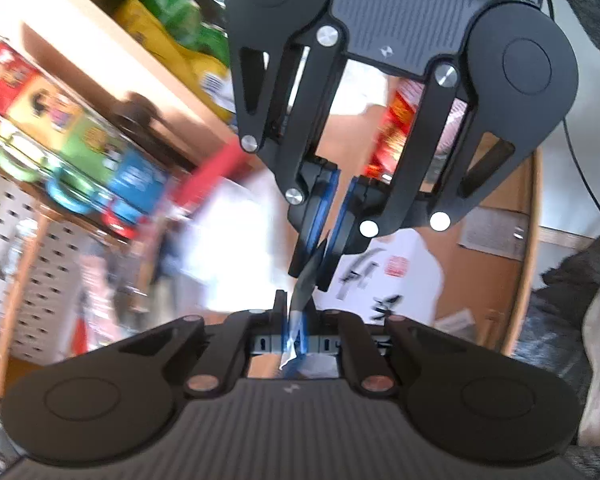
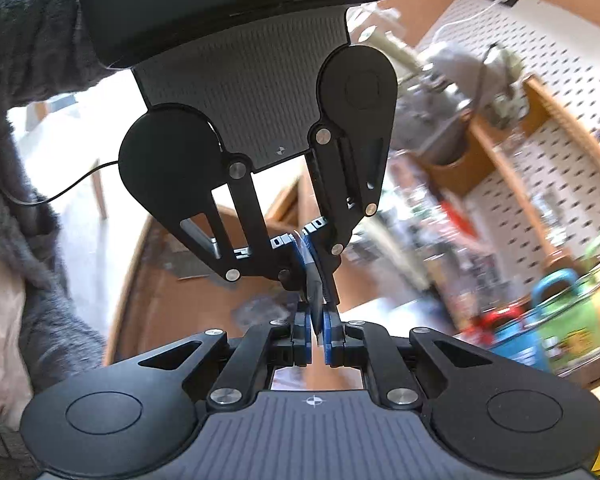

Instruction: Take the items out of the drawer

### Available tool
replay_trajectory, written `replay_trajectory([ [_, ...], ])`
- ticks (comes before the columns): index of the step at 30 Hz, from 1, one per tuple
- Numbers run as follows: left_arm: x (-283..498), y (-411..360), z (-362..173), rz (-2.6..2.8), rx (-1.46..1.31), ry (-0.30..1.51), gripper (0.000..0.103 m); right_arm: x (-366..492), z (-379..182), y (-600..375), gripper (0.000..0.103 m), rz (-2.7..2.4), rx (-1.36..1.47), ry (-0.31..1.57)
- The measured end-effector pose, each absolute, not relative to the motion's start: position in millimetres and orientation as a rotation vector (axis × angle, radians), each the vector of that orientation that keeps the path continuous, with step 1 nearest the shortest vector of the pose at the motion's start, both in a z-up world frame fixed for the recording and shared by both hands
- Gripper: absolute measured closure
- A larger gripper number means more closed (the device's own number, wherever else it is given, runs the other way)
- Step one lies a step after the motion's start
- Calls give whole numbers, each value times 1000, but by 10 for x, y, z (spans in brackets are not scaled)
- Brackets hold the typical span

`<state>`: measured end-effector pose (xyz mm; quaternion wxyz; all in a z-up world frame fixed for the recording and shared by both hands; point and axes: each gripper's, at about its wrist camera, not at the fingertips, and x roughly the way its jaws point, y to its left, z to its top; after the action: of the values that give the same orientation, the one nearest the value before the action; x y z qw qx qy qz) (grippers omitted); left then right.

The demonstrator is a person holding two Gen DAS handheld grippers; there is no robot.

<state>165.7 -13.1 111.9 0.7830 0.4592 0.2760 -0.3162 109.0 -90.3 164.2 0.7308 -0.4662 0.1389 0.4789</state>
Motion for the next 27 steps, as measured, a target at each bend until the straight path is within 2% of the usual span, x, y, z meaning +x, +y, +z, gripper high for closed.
replay_trajectory([
  [2, 1716, -167, 1398, -669, 997, 576, 97, 1142, 1759, -878, 97, 1034, -1029, 286],
  [5, 1370, -84, 2046, -645, 1016, 555, 97, 1250, 1908, -838, 97, 1003, -1034, 266],
  [10, 1740, -47, 2236, -604, 1005, 540, 96, 1549, 2068, -758, 97, 947, -1044, 237],
  [20, 2418, 83, 2241, -540, 928, 564, 95, 2175, 2002, -517, 97, 883, -1058, 262],
  [27, 2549, 118, 2090, -548, 917, 572, 95, 2303, 1835, -454, 97, 876, -1083, 270],
])
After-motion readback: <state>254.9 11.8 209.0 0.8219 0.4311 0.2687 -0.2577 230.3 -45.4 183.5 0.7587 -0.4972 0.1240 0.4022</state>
